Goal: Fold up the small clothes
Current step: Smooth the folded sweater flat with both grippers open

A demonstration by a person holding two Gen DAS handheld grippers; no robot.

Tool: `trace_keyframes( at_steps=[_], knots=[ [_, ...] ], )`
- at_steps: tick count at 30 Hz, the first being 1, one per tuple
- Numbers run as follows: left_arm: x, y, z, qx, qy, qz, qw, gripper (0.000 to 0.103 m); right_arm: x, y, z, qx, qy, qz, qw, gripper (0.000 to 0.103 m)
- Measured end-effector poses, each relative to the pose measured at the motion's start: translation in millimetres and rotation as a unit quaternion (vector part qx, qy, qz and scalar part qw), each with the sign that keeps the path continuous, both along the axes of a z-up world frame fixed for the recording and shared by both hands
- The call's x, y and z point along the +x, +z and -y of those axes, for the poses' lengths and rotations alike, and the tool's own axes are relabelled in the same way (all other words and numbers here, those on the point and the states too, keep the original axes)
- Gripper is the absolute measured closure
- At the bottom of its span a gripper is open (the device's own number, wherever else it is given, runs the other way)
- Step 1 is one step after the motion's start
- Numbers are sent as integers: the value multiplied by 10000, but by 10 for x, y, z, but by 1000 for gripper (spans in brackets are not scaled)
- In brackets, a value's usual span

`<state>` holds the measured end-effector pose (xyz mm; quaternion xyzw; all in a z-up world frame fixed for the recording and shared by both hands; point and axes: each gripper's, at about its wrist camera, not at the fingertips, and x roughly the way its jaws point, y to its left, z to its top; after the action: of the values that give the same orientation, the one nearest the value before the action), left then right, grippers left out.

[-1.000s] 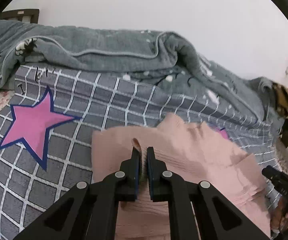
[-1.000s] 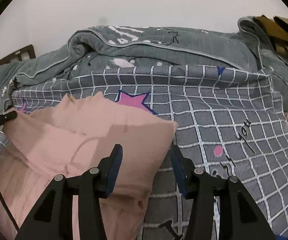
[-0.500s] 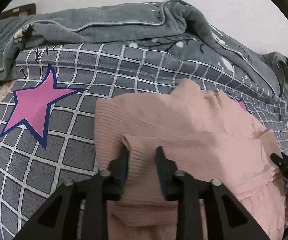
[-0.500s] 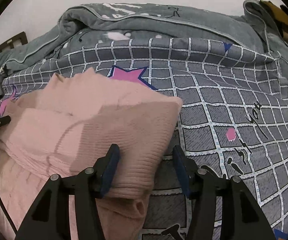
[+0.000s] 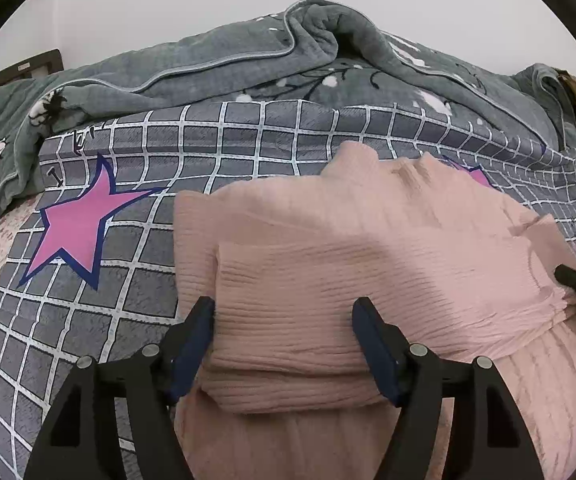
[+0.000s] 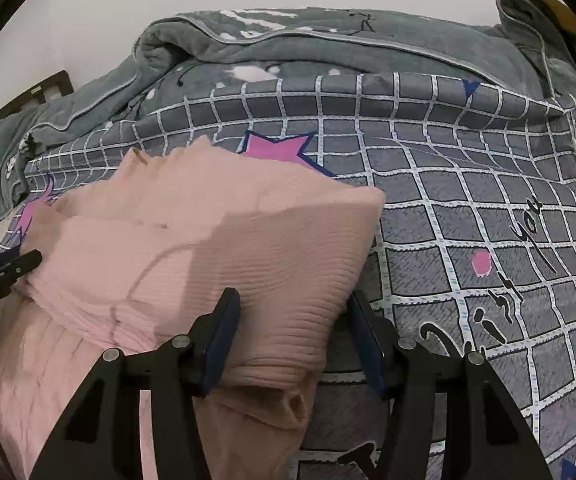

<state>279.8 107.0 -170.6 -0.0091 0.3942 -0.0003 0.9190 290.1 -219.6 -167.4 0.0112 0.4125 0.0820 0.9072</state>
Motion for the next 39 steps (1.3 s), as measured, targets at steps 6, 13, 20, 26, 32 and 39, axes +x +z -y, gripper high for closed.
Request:
trace_keyframes(
  at_steps=[6,13,20,26,32,39],
  knots=[
    [6,-18,6,5,-17,-30,10000,32,37,-7,68,268,-22,-96,9996,48],
    [10,-25,-4,-63,-28,-41,10000,31,20,11,24,171,62,-104,9998,48],
    [8,-26,-15,-143,-42,-62,9999,25,38,4,49,226,127,-167,9995,48],
    [-4,-23,-4,-123,-11,-54,9999,21,25,5,9,133,136,-157,9997,48],
    [-8,-21,-11,-127,14,-57,9999,19,25,7,9,102,147,-156,9997,48],
    [0,-24,-13,-125,27,-69,9999,18,36,4,11,122,157,-170,9997,48]
  ],
)
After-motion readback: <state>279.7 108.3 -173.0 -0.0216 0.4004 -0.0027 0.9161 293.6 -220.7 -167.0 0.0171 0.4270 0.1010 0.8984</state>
